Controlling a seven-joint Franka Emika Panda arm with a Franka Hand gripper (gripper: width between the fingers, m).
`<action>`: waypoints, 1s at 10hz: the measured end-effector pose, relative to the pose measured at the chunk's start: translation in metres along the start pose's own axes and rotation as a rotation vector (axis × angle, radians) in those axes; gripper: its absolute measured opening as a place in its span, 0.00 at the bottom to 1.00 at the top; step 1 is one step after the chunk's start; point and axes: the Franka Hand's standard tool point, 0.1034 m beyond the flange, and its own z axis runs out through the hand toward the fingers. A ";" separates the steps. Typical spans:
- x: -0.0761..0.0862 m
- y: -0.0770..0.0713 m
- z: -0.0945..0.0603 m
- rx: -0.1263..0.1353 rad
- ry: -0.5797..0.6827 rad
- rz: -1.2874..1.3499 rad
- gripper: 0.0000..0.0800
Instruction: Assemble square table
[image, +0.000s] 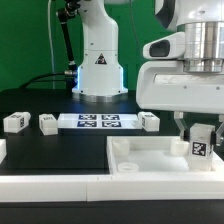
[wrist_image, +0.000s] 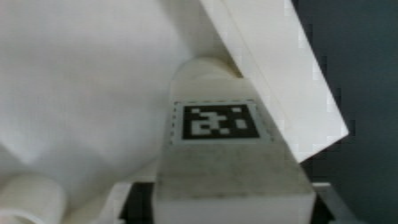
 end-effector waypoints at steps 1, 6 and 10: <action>0.000 0.001 0.000 -0.006 -0.042 0.228 0.36; 0.000 0.004 0.000 -0.016 -0.069 0.588 0.36; -0.008 0.000 -0.001 0.036 -0.081 1.211 0.36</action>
Offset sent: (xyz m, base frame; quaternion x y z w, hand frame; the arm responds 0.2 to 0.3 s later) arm 0.0000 0.0000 0.0000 0.0000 0.0000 0.1296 0.9916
